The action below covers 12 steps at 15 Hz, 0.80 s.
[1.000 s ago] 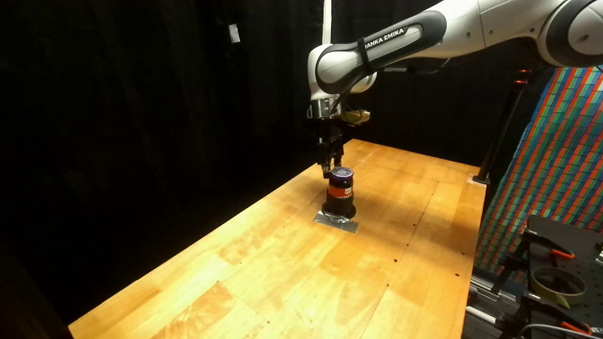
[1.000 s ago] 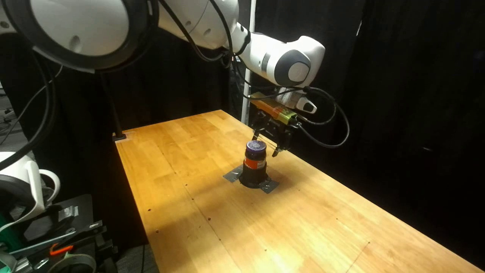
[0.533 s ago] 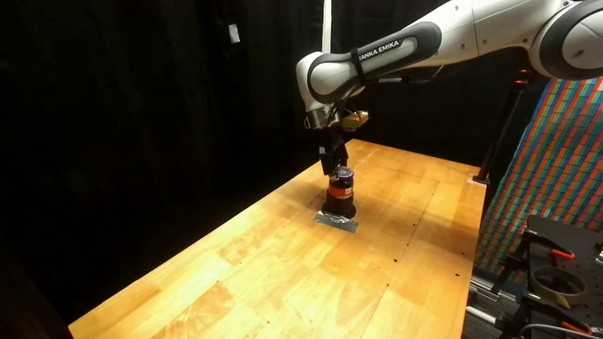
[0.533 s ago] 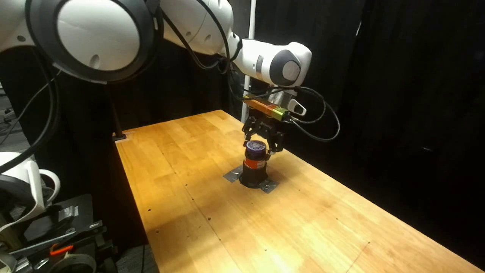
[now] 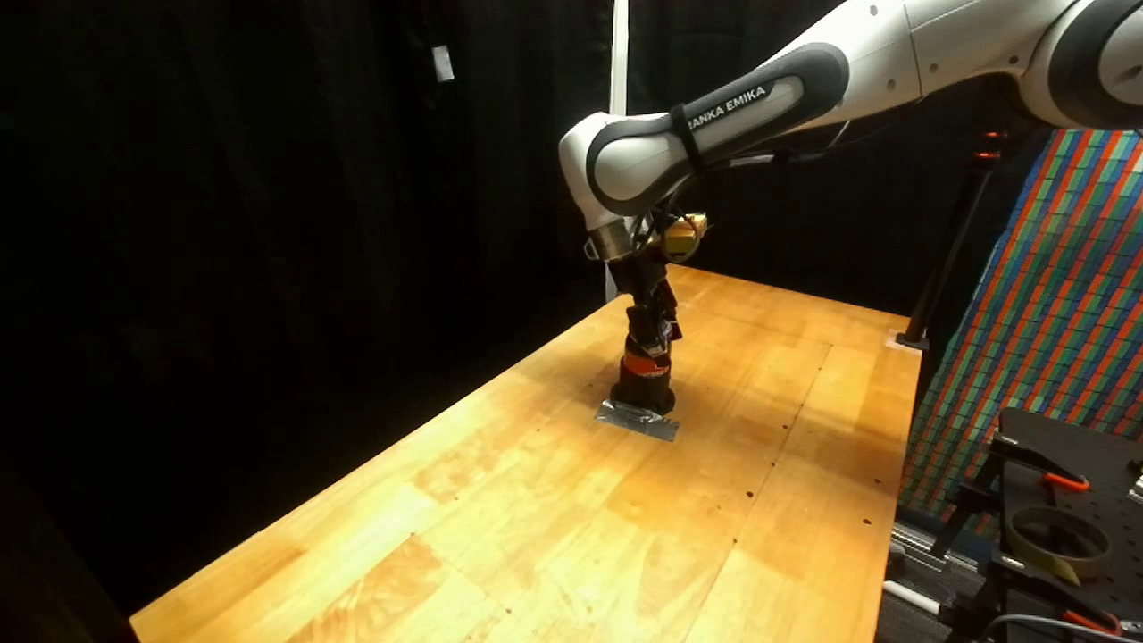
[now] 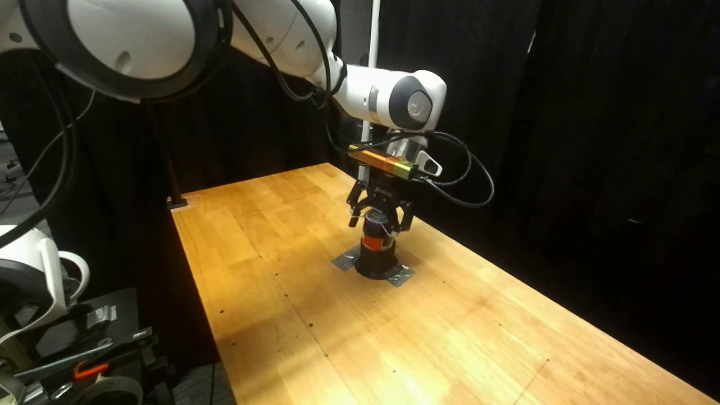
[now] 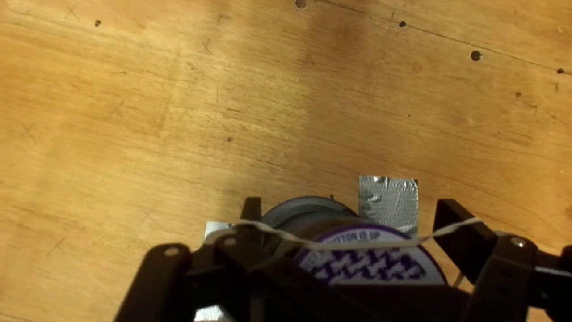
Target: Put the elastic around the bottle
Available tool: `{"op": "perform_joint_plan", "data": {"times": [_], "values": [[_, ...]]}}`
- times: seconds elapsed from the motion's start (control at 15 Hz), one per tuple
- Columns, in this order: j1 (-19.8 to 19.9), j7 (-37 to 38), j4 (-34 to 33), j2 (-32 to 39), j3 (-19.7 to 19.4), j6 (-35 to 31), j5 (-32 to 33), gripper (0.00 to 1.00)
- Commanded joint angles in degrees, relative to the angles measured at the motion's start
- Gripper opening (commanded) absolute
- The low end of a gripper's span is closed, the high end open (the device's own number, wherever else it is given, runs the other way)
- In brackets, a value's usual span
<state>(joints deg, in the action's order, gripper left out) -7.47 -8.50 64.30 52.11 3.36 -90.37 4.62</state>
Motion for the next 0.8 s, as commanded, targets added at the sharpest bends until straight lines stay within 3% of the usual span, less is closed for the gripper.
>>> {"op": "perform_joint_plan", "data": {"times": [0.0,0.27,0.33,0.4,0.73], "values": [[0.15,0.79,13.47,-8.75,-0.33,-5.65,1.64,1.0],[0.29,3.81,23.32,-14.67,-0.84,-15.82,2.28,1.0],[0.11,4.7,25.92,-15.93,-1.14,-19.98,2.82,0.75],[-0.02,5.55,28.57,-17.28,-1.35,-23.18,3.22,0.73],[-0.91,10.97,42.48,-23.57,-2.27,-42.59,5.09,0.34]]}}
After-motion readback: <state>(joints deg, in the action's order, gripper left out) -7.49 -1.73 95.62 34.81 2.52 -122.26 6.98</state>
